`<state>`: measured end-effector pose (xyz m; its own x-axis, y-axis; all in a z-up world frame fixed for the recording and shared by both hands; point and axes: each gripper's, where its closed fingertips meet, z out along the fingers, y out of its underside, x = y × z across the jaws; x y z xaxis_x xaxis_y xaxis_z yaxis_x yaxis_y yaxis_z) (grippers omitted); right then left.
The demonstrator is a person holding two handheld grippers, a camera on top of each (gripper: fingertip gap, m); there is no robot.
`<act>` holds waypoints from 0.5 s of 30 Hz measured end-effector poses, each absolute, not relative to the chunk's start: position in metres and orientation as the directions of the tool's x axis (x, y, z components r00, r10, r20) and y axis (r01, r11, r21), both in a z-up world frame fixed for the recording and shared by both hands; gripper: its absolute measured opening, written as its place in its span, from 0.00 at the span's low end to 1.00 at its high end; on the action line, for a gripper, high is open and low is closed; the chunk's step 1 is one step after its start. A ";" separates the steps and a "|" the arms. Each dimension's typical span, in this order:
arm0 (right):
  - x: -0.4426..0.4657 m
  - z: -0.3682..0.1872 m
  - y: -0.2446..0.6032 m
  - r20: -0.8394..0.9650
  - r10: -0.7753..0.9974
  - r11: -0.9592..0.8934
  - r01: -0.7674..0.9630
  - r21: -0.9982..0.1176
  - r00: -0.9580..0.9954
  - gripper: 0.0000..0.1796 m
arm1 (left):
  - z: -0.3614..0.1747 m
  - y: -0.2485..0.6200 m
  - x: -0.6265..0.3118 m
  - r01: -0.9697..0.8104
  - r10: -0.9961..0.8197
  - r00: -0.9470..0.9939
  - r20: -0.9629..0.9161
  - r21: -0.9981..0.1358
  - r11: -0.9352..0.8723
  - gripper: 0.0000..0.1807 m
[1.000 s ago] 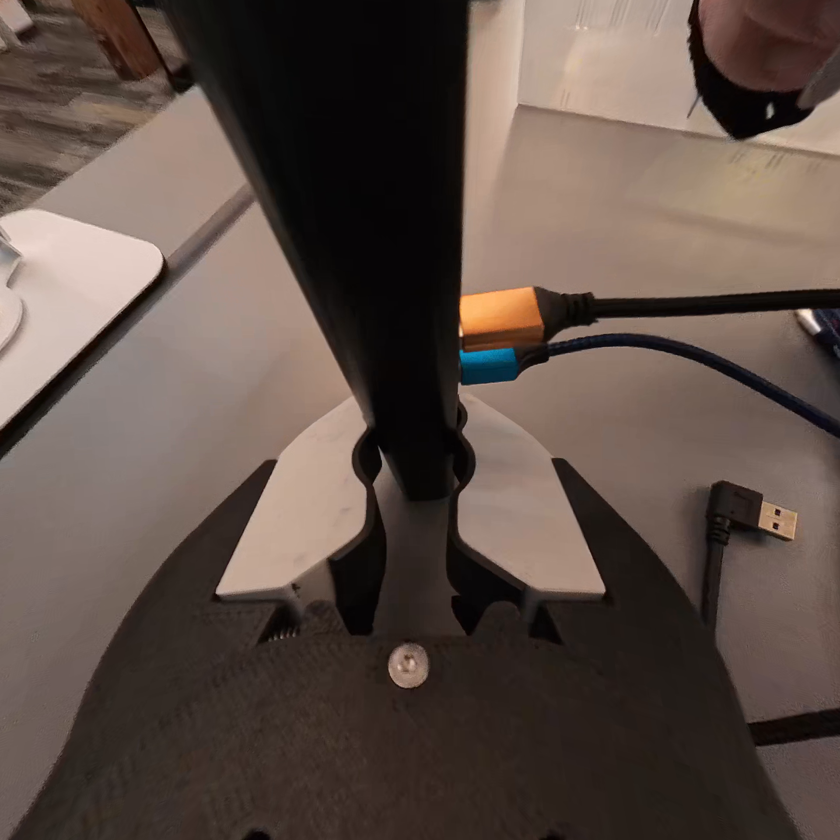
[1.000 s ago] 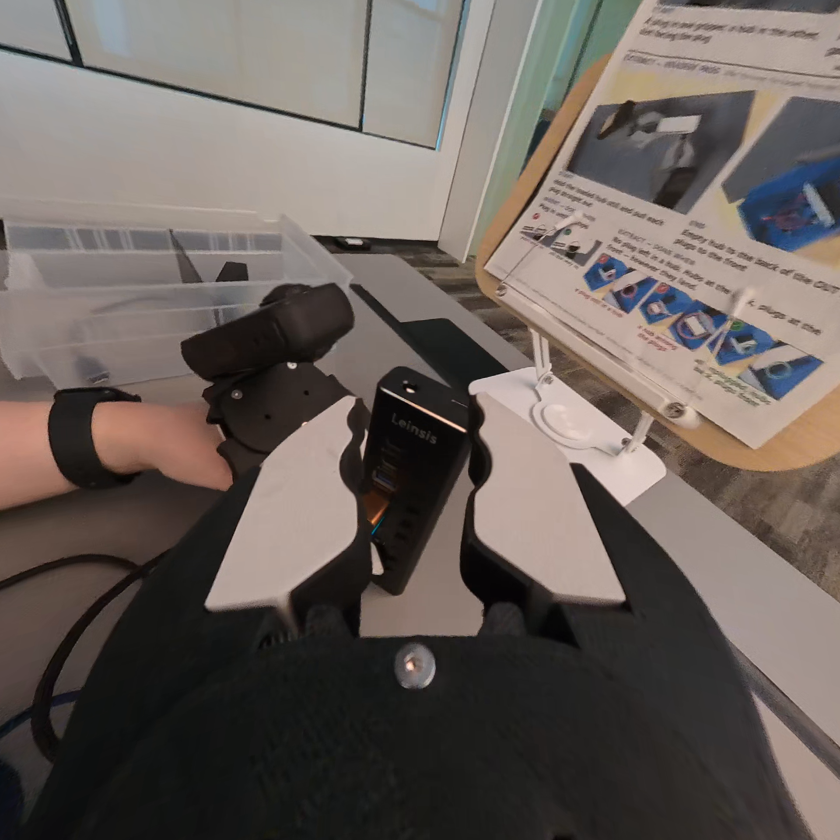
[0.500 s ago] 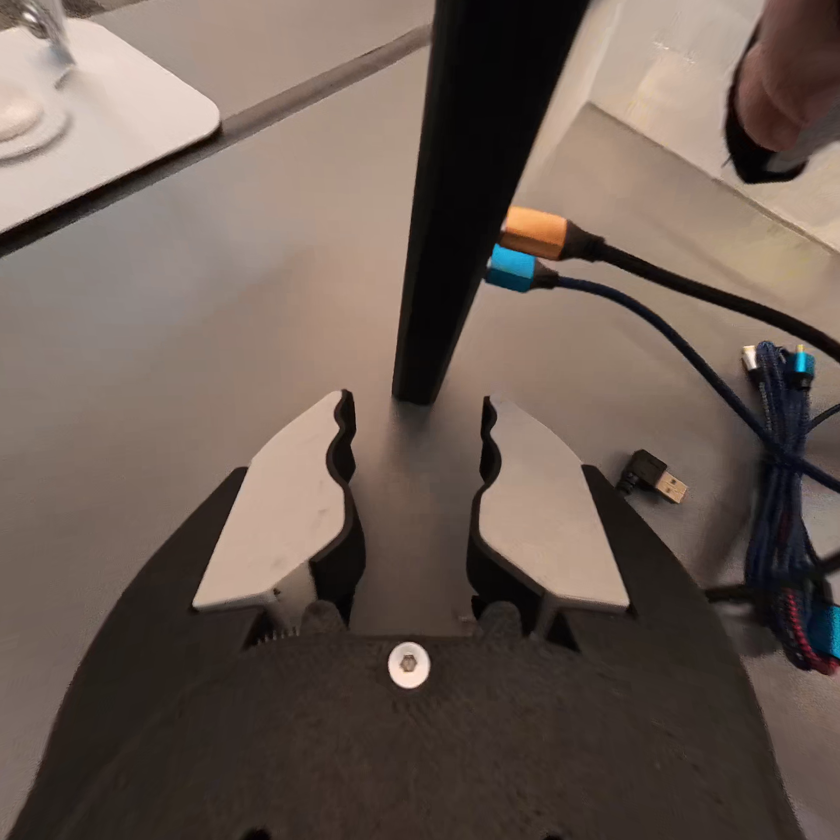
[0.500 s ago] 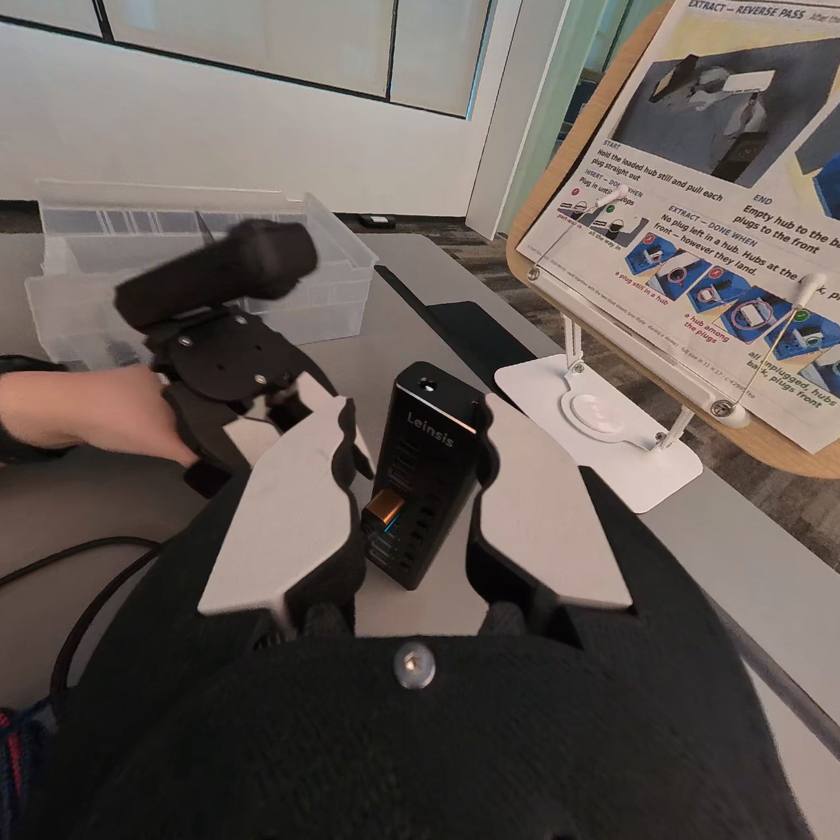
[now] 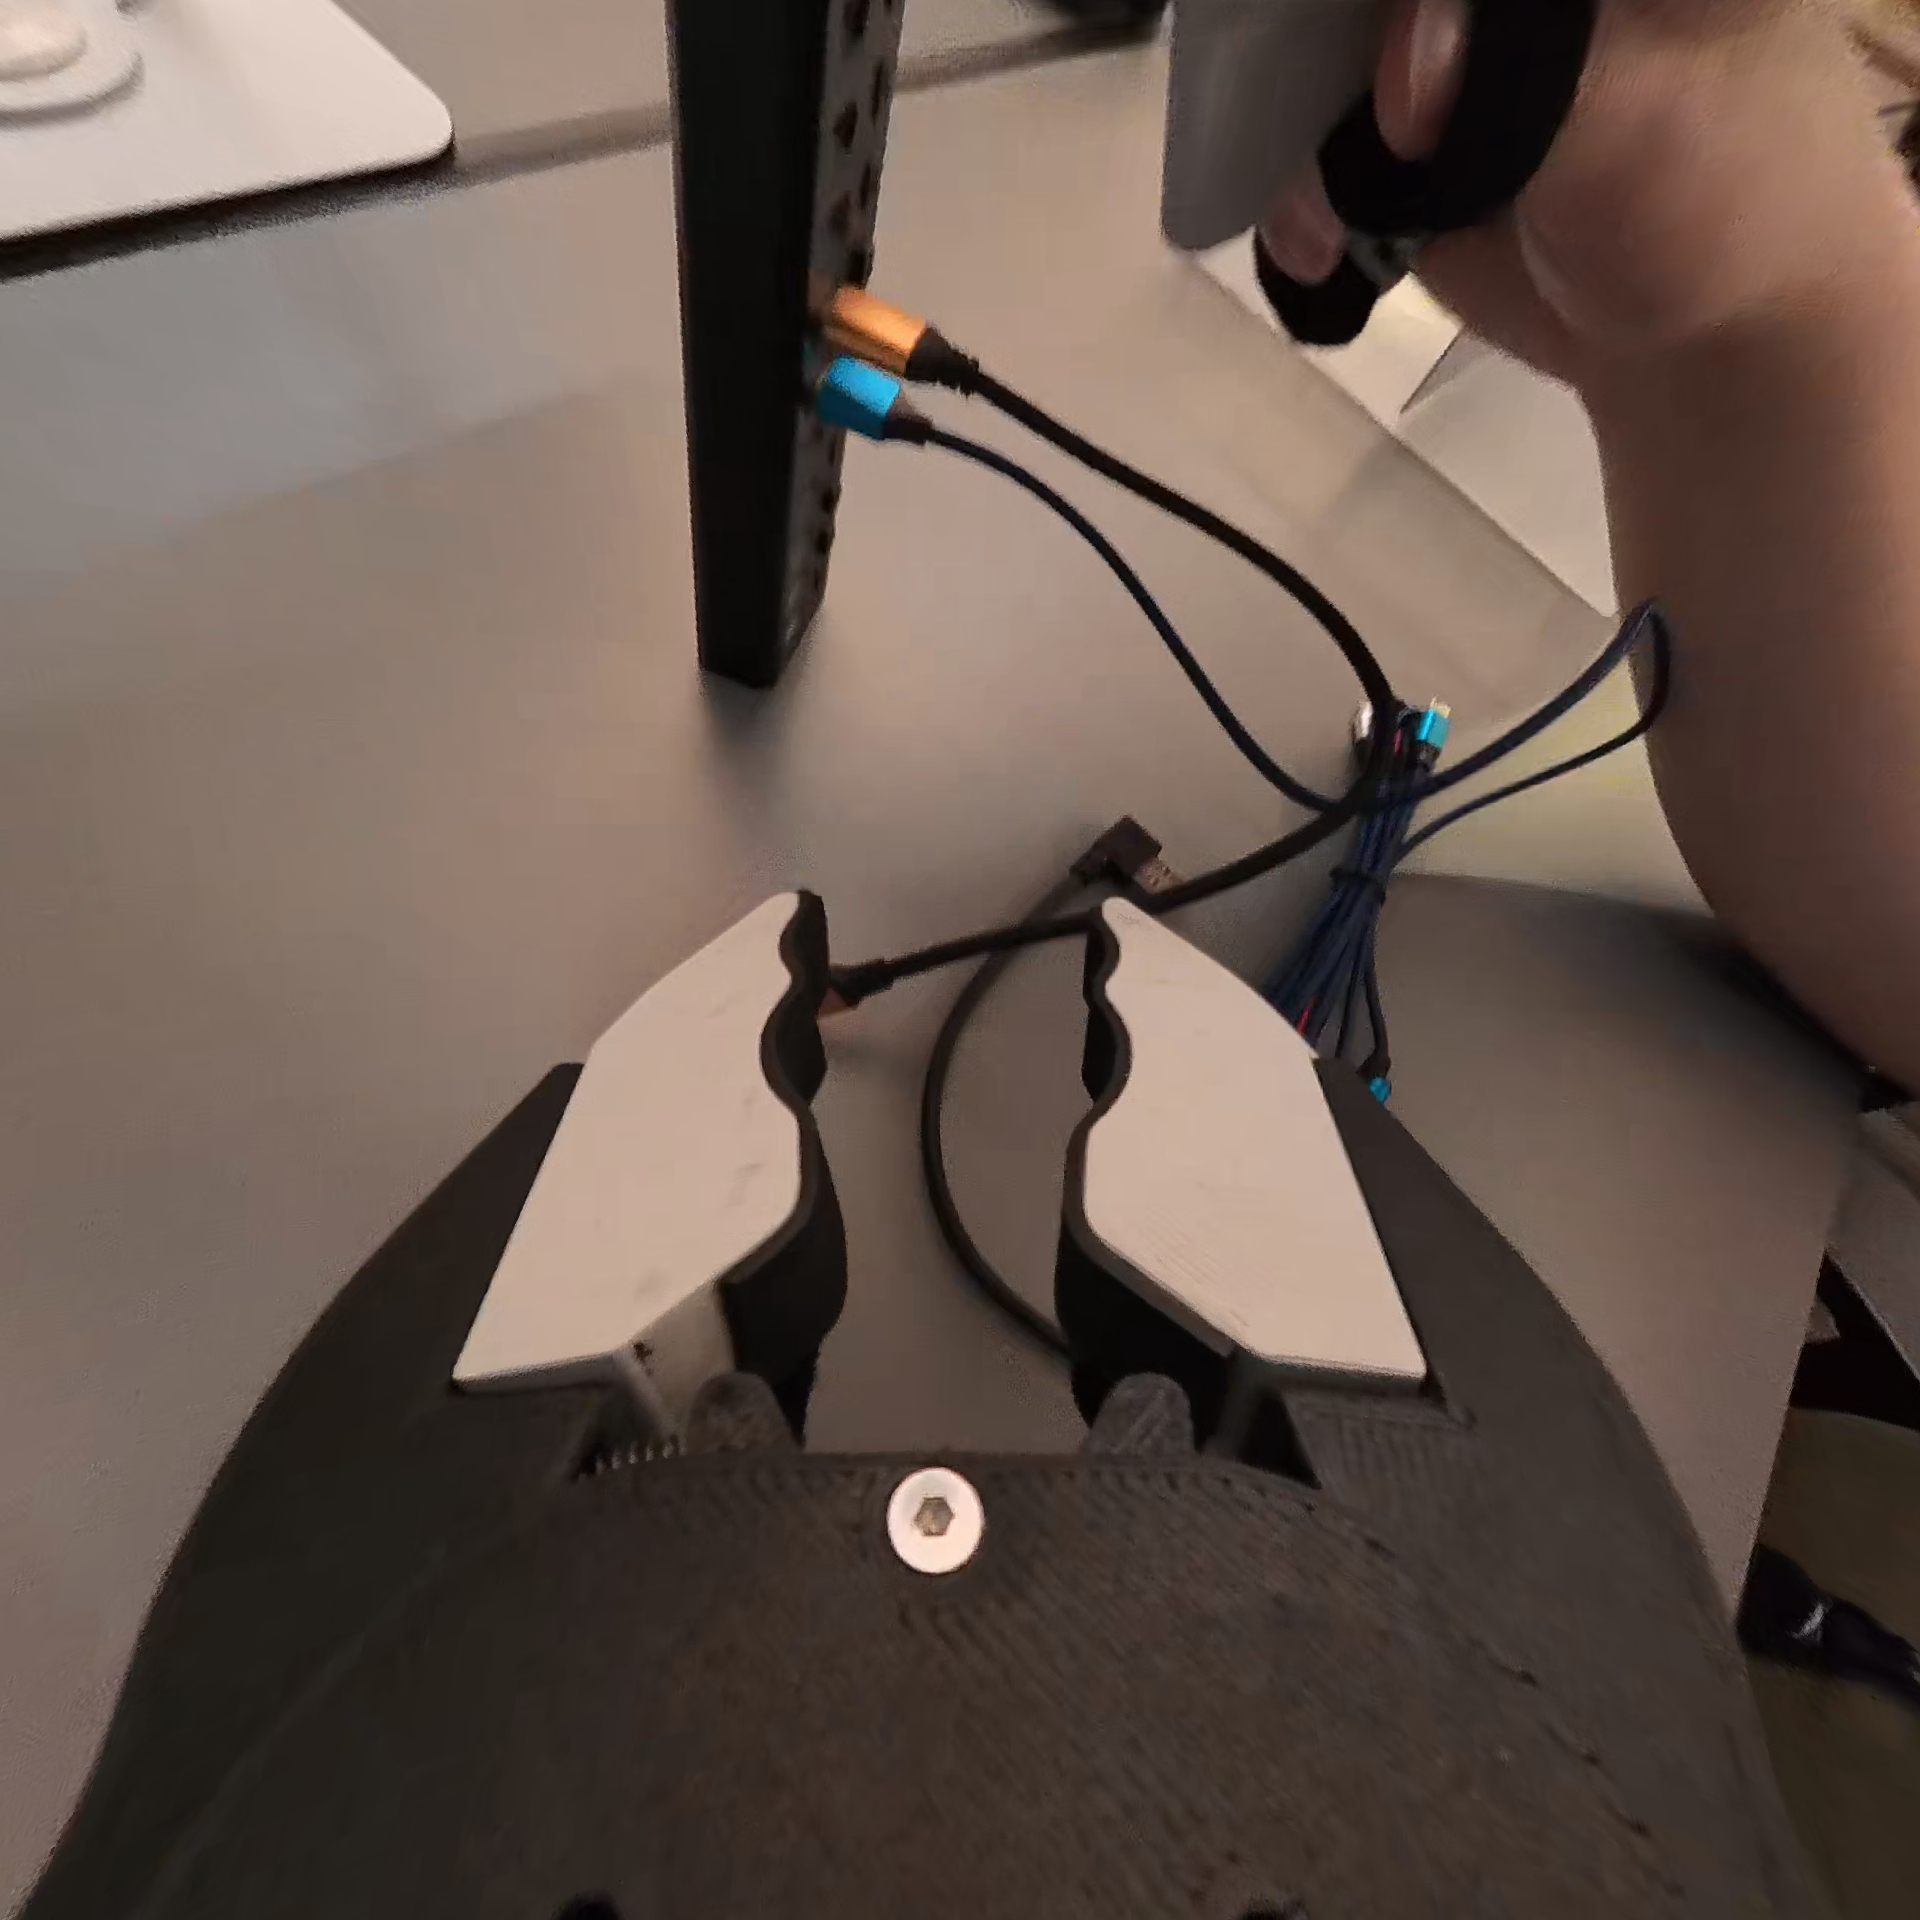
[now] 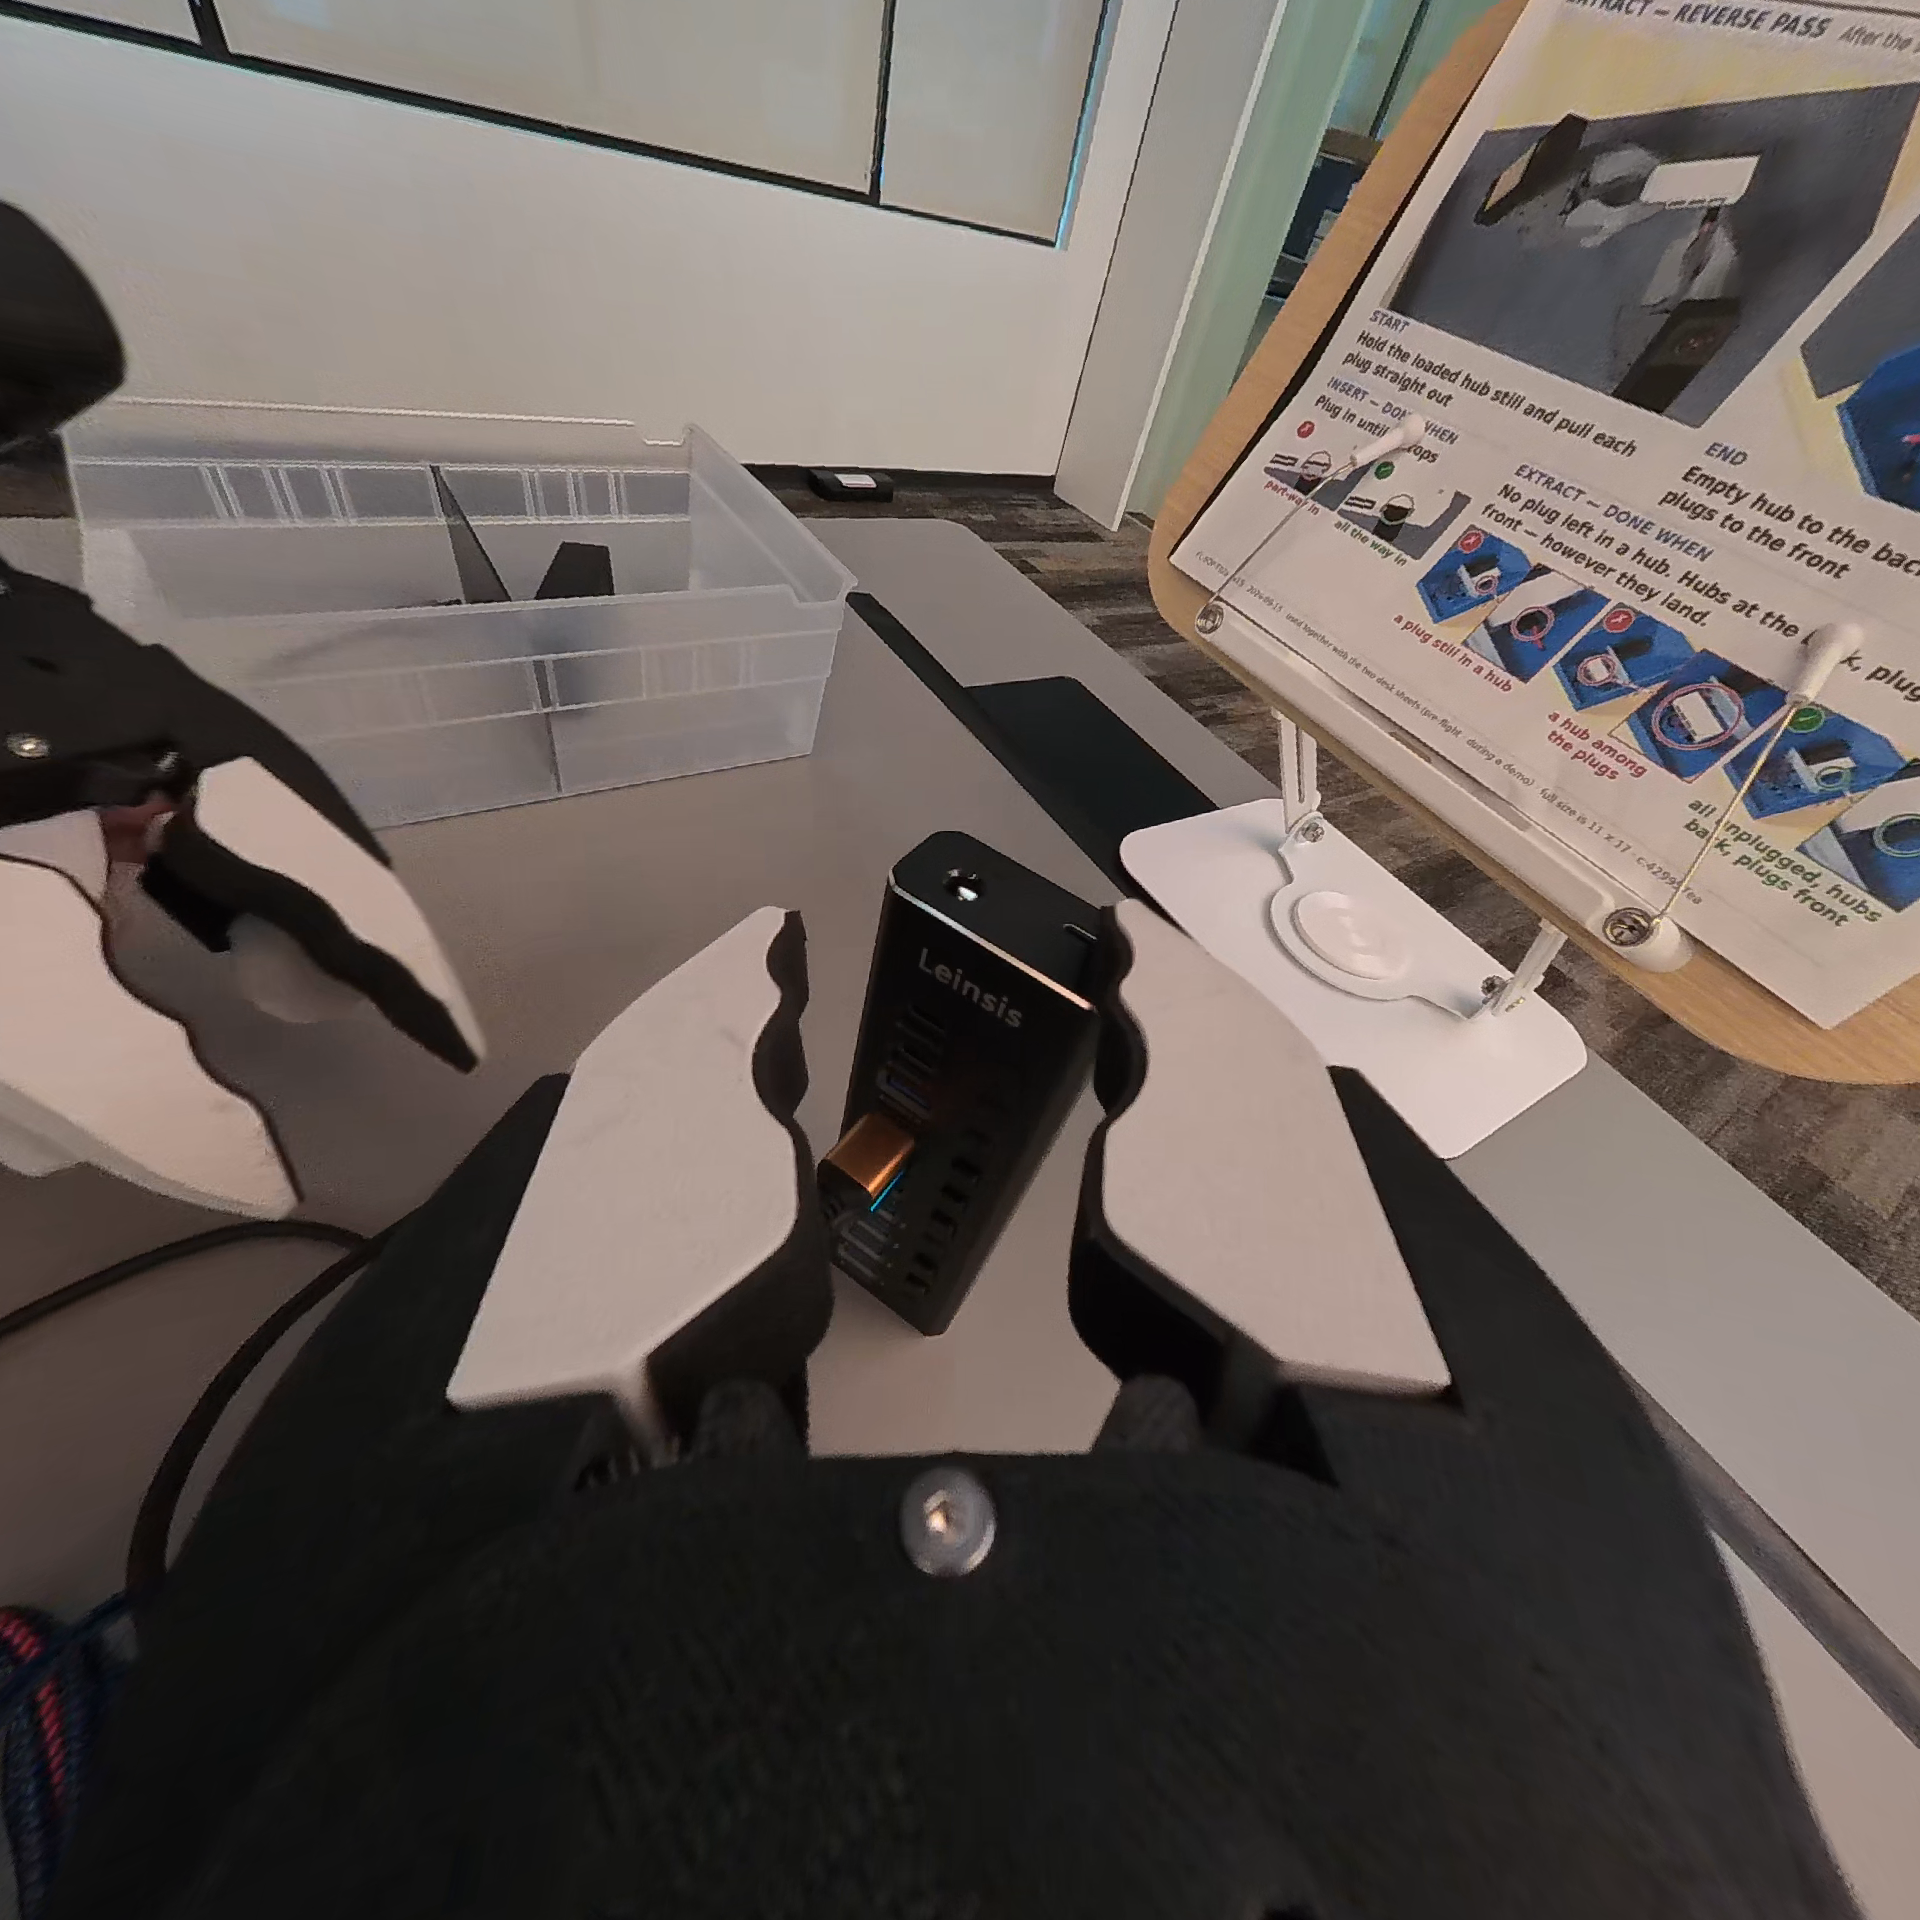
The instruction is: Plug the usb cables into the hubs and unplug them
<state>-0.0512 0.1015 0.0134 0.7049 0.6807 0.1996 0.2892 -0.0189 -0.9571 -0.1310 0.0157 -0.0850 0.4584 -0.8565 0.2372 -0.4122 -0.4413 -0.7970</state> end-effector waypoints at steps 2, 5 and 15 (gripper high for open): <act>-0.049 0.017 0.101 0.204 0.675 -0.009 0.284 -0.959 0.709 0.30 | -0.092 0.012 -0.139 -0.437 -0.846 0.478 0.234 -0.772 -0.461 0.25; -0.044 0.027 0.098 0.206 0.664 0.006 0.271 -0.963 0.718 0.30 | -0.108 -0.002 -0.148 -0.500 -0.835 0.482 0.266 -0.699 -0.511 0.22; -0.021 0.077 0.077 0.186 0.631 0.088 0.169 -0.982 0.753 0.30 | -0.152 -0.015 -0.161 -0.712 -0.832 0.549 0.082 -0.475 -0.516 0.22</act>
